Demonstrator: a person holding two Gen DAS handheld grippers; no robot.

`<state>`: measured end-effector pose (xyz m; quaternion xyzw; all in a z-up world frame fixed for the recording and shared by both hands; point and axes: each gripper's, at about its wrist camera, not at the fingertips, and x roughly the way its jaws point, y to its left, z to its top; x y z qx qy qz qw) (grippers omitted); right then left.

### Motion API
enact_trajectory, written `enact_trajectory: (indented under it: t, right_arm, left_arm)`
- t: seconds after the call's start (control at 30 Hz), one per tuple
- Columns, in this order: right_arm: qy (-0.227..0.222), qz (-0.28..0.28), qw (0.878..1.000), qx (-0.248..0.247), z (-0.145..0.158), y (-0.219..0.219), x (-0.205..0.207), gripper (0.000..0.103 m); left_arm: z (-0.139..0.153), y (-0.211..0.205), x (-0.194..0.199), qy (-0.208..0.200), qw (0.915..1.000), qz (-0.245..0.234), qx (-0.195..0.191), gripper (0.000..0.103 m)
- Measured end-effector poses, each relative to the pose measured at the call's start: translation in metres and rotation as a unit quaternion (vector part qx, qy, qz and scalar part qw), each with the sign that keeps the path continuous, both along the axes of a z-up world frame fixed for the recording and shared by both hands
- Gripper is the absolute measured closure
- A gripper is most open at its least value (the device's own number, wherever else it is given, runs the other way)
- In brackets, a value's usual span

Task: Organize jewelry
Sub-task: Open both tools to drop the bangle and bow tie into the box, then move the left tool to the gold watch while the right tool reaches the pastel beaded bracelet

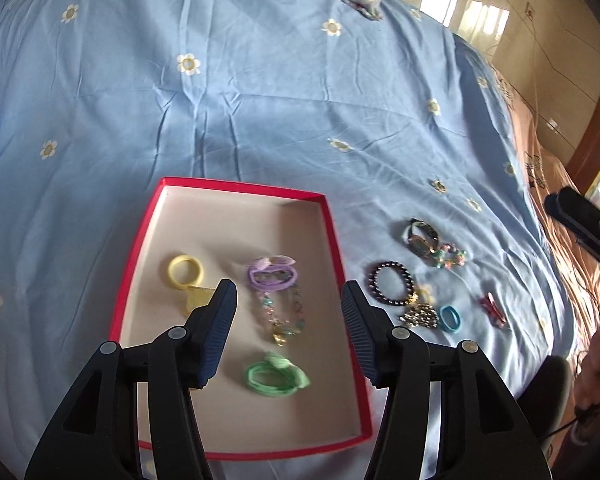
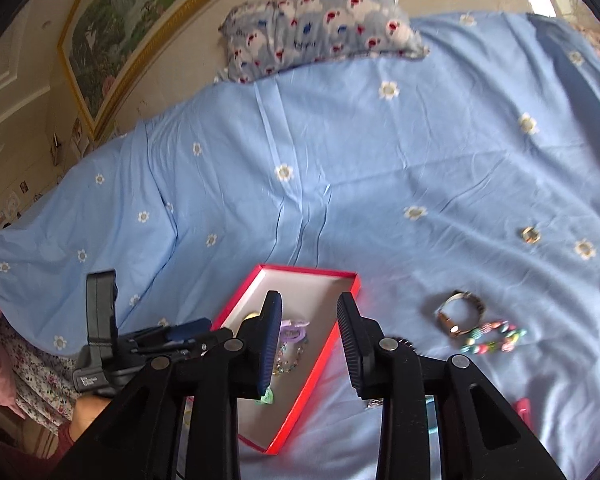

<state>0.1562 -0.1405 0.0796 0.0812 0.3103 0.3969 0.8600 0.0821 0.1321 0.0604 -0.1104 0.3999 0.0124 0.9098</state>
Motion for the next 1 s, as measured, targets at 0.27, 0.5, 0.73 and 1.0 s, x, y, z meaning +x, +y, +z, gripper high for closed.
enact_trajectory:
  t: [0.27, 0.5, 0.73, 1.0]
  right_arm:
    - [-0.015, -0.033, 0.999, -0.013, -0.002, -0.037, -0.009, 0.065]
    - [0.021, -0.071, 0.997, -0.038, -0.043, -0.07, 0.006, 0.065]
    - [0.054, -0.104, 0.992, -0.056, -0.075, -0.093, 0.027, 0.065]
    - [0.08, -0.118, 0.987, -0.071, -0.101, -0.099, 0.051, 0.065]
  left_arm:
    - [0.0, -0.032, 0.003, 0.002, 0.9996, -0.027, 0.004, 0.047]
    - [-0.006, -0.061, 0.03, 0.012, 0.9983, -0.056, 0.006, 0.047]
    - [-0.02, -0.079, 0.06, 0.028, 0.9972, -0.07, 0.003, 0.047]
    - [-0.034, -0.094, 0.084, 0.045, 0.9957, -0.082, 0.003, 0.047]
